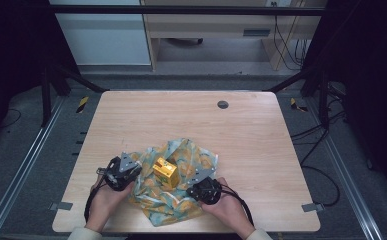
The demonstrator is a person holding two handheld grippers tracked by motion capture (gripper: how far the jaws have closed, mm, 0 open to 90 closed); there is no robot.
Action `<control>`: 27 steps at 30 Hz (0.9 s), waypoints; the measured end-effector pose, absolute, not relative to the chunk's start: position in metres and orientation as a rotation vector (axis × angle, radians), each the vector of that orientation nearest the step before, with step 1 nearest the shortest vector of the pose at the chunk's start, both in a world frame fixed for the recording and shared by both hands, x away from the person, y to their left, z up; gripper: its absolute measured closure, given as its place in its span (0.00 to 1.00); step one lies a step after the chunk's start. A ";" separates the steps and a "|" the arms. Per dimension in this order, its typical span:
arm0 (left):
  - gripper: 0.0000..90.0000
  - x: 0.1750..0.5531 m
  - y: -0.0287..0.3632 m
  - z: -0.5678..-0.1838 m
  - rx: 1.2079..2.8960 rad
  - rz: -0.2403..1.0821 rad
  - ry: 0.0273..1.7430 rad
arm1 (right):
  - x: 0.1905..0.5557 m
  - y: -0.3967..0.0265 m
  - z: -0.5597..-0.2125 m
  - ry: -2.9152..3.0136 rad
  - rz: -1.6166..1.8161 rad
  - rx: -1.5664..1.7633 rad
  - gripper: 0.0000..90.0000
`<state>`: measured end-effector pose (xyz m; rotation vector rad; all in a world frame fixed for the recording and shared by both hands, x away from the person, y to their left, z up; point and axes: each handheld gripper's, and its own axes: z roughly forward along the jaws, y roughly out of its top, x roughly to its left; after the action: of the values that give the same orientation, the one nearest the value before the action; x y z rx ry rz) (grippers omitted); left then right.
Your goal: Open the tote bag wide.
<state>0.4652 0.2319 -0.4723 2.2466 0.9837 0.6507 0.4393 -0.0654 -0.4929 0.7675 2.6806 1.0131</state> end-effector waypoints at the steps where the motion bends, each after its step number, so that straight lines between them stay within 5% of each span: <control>1: 0.95 0.467 0.235 -0.474 2.251 0.660 0.997 | 0.439 -0.065 -0.493 2.684 1.007 0.763 1.00; 13: 0.91 0.468 0.239 -0.477 2.286 0.739 1.012 | 0.438 -0.077 -0.491 2.673 1.012 0.754 1.00; 20: 0.51 0.456 0.237 -0.461 2.085 0.761 0.983 | 0.436 -0.101 -0.468 2.514 1.084 0.798 0.46; 27: 0.26 0.448 0.253 -0.446 1.930 0.796 1.030 | 0.446 -0.146 -0.441 2.292 1.153 0.933 0.25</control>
<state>0.4482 0.2526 -0.4459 1.9300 1.0296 0.7957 0.4460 -0.1459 -0.4412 0.9335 2.2915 1.1530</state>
